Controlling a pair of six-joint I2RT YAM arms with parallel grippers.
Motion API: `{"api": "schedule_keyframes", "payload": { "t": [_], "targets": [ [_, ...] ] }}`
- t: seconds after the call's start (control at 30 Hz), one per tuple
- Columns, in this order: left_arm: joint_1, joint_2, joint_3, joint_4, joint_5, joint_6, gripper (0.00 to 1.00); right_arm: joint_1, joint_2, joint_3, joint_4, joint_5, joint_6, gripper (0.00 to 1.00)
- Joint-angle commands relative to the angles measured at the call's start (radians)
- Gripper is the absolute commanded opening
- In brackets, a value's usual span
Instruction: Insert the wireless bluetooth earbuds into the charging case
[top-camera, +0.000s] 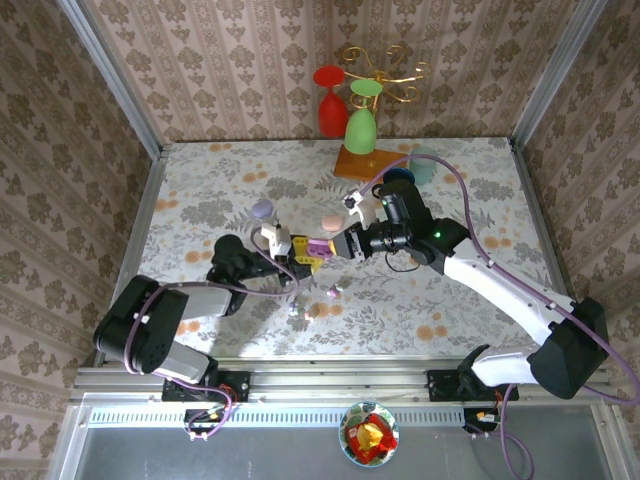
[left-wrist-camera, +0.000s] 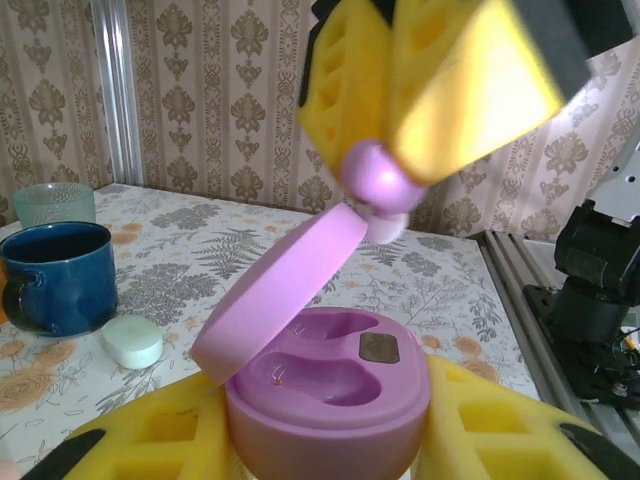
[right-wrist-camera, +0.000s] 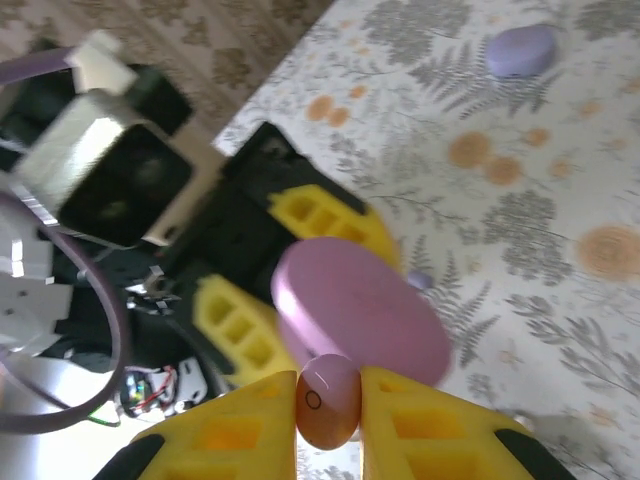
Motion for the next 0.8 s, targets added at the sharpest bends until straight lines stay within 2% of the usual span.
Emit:
{"api": "schedule_keyframes", "payload": {
  "t": [0.0,0.17,0.4,0.5,0.6,0.77],
  "targets": [
    [-0.006,0.016,0.038,0.038,0.017,-0.046,0.09,-0.003,0.021,-0.003,0.055,-0.126,0.027,0.21],
    [-0.008,0.024,0.043,0.042,-0.010,-0.084,0.08,-0.004,0.015,-0.009,0.056,-0.061,0.032,0.21],
    [-0.005,0.027,0.046,0.040,-0.033,-0.112,0.07,-0.028,-0.011,-0.052,0.081,-0.057,0.036,0.20],
    [0.008,0.027,0.041,0.041,-0.071,-0.123,0.07,-0.054,-0.029,-0.096,0.066,-0.018,0.034,0.20],
    [0.028,0.026,0.029,0.041,-0.088,-0.116,0.07,-0.082,-0.027,-0.170,0.059,0.058,0.046,0.20],
    [0.029,0.015,0.015,0.041,-0.083,-0.106,0.08,-0.116,0.062,-0.258,-0.033,0.235,0.114,0.19]
  ]
}}
